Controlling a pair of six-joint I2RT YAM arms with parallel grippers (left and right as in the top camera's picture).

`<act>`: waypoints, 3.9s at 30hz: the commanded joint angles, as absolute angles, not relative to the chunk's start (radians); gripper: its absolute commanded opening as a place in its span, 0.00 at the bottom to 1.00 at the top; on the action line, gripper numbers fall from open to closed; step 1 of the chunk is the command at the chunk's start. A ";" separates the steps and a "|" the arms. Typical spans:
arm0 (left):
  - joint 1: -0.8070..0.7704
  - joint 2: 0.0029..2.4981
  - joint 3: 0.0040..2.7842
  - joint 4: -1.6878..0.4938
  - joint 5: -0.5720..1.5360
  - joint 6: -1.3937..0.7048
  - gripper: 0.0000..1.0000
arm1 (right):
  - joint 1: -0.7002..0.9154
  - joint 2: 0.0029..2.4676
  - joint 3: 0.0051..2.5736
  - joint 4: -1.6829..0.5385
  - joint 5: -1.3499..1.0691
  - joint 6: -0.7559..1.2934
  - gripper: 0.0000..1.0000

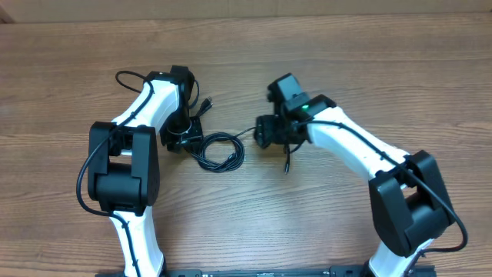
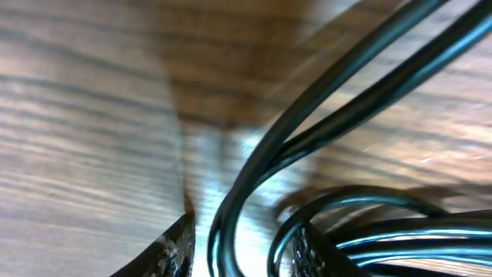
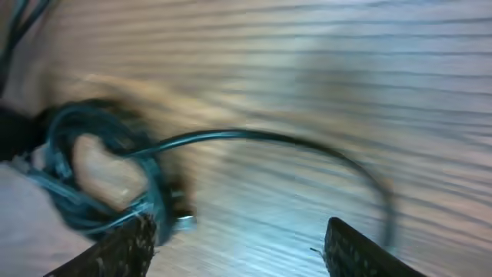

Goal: Untangle cables

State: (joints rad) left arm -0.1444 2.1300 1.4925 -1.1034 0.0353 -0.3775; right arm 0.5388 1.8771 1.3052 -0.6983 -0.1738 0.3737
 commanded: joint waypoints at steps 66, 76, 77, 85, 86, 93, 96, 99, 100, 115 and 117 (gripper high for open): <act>0.195 2.171 1.461 -1.165 -0.081 -0.495 0.61 | 0.727 2.045 1.264 -0.420 0.366 0.365 0.40; 0.313 2.171 1.461 -1.151 0.046 -0.467 0.66 | 0.727 2.045 1.264 -0.423 0.372 0.367 0.40; 0.314 2.171 1.461 -1.151 0.045 -0.467 0.66 | 0.727 2.045 1.264 -0.424 0.377 0.373 0.40; 0.297 2.171 1.460 -1.146 0.011 -0.468 0.70 | 0.727 2.044 1.264 -0.448 0.467 0.470 0.41; 0.291 2.171 1.459 -1.145 0.011 -0.468 0.70 | 0.727 2.044 1.266 -0.452 0.480 0.481 0.43; 0.183 2.171 1.456 -1.134 -0.084 -0.476 0.70 | 0.727 2.026 1.279 -0.518 0.565 0.502 0.48; 0.103 2.171 1.456 -1.132 -0.159 -0.476 0.71 | 0.727 2.025 1.279 -0.526 0.567 0.502 0.48; 0.026 2.170 1.460 -1.144 -0.198 -0.475 0.74 | 0.727 2.025 1.279 -0.529 0.567 0.501 0.50; 0.009 2.169 1.471 -1.161 -0.199 -0.475 0.73 | 0.727 2.025 1.279 -0.529 0.567 0.501 0.51; -0.073 2.130 1.774 -1.377 -0.106 -0.305 0.74 | 0.727 2.025 1.279 -0.528 0.567 0.501 0.53; -0.072 2.131 1.774 -1.347 0.089 -0.140 0.59 | 0.727 2.025 1.279 -0.526 0.567 0.501 0.53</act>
State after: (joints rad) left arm -0.0677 2.1426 1.7546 -1.3670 -0.1280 -0.3538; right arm 0.7330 2.0319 1.2781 -0.5293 0.5434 0.4942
